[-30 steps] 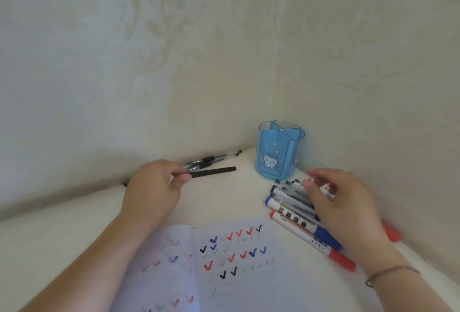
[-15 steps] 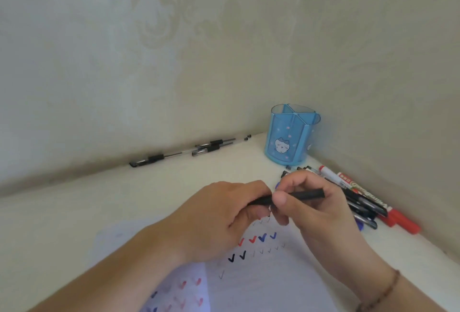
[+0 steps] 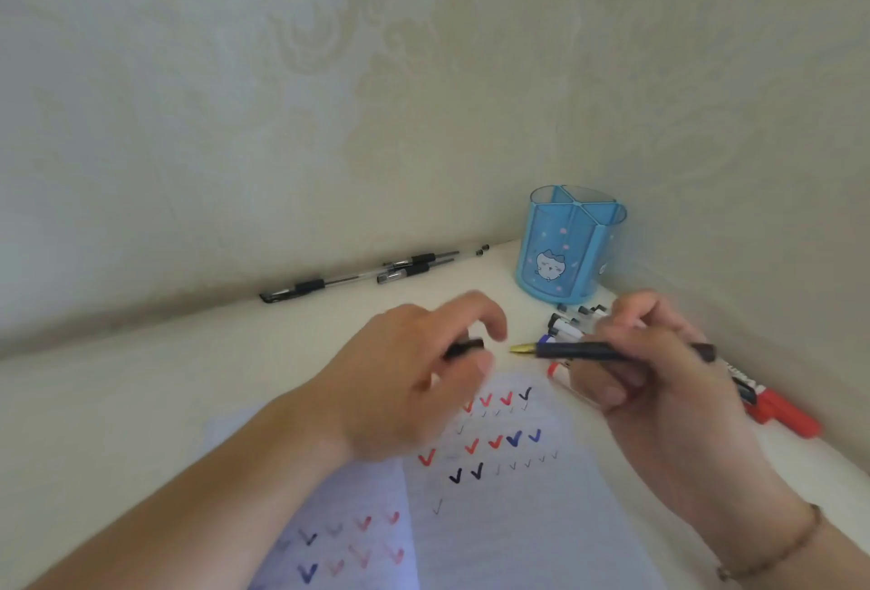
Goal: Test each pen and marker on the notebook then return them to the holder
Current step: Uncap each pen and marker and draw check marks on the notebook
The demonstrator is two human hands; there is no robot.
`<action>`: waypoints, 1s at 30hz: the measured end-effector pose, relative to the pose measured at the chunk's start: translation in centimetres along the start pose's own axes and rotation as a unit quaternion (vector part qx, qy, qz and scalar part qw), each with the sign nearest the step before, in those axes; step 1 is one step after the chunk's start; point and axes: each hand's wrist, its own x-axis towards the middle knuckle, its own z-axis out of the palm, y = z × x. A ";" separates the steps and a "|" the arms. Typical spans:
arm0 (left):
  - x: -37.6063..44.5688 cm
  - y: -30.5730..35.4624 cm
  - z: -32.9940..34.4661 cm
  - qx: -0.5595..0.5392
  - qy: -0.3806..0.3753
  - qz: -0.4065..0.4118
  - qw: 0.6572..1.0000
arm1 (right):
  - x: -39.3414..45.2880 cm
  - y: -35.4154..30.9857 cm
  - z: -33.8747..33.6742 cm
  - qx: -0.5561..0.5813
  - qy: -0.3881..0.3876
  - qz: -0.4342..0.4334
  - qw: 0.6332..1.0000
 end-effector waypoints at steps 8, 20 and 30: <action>0.5 -1.6 0.3 0.095 0.074 -0.066 0.991 | -2.1 1.4 2.0 -0.331 -0.101 0.077 0.935; 0.3 -1.2 0.4 0.145 -0.048 -0.014 0.988 | -2.8 2.5 2.1 -0.467 -0.117 0.003 0.876; 0.2 -1.1 0.6 0.146 -0.067 -0.012 0.987 | -2.7 2.8 1.8 -0.477 -0.144 0.000 0.867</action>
